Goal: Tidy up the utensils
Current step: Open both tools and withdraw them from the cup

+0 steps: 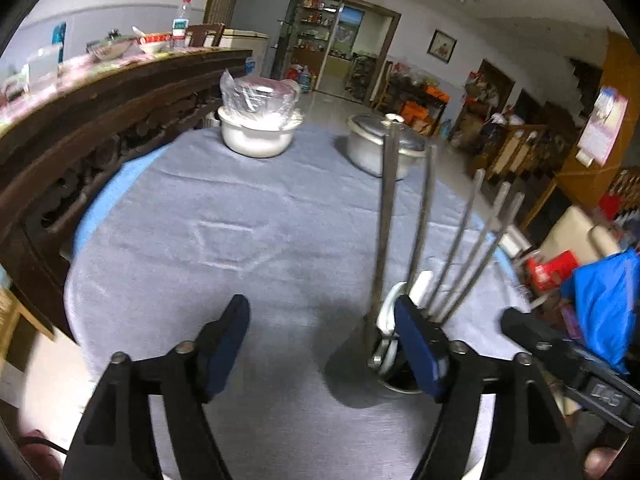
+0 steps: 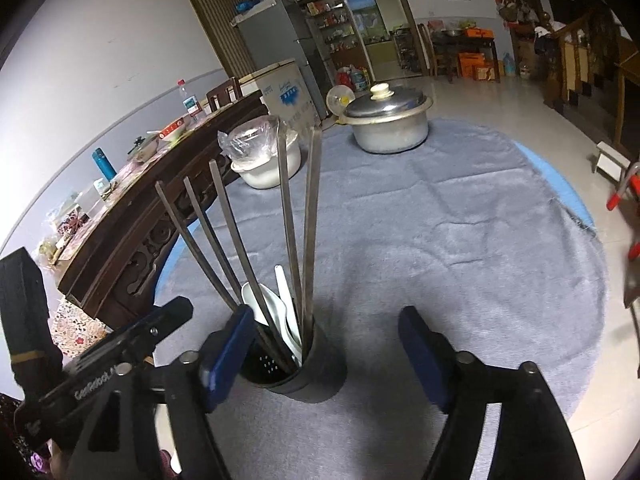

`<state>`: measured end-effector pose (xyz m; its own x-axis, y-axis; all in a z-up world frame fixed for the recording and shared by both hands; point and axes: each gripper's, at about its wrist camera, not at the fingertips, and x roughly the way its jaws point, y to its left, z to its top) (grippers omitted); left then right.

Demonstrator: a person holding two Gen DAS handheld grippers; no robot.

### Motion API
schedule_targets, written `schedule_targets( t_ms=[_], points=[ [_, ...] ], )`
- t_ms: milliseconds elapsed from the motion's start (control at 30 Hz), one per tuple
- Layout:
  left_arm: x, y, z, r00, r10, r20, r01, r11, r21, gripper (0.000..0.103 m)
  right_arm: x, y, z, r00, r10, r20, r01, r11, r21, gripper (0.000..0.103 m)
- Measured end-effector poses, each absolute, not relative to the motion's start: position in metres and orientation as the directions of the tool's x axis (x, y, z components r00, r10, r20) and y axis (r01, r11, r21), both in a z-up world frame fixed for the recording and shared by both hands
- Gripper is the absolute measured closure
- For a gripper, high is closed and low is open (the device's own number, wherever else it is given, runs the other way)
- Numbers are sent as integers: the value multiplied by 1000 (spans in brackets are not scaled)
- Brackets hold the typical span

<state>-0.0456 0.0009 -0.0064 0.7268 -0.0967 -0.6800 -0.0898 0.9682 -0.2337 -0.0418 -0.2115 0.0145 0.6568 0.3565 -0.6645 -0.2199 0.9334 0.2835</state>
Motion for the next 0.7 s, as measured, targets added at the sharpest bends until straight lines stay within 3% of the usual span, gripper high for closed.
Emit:
schedule_targets(
  t_ms=[200, 433, 633, 700],
  points=[
    [-40, -1, -9, 698, -18, -716, -111, 985, -133, 24, -63, -208, 23, 669, 330, -666, -265, 943, 200, 19],
    [-43, -12, 0, 716, 27, -697, -84, 995, -48, 23, -84, -203, 28, 680, 327, -656, -332, 935, 122, 17],
    [-43, -13, 8, 725, 18, -689, -76, 996, -53, 23, -85, -207, 34, 689, 332, -644, -348, 931, 108, 16],
    [-42, -14, 11, 721, 10, -693, -69, 996, -57, 16, -85, -207, 35, 688, 332, -645, -355, 929, 99, 16]
  ],
)
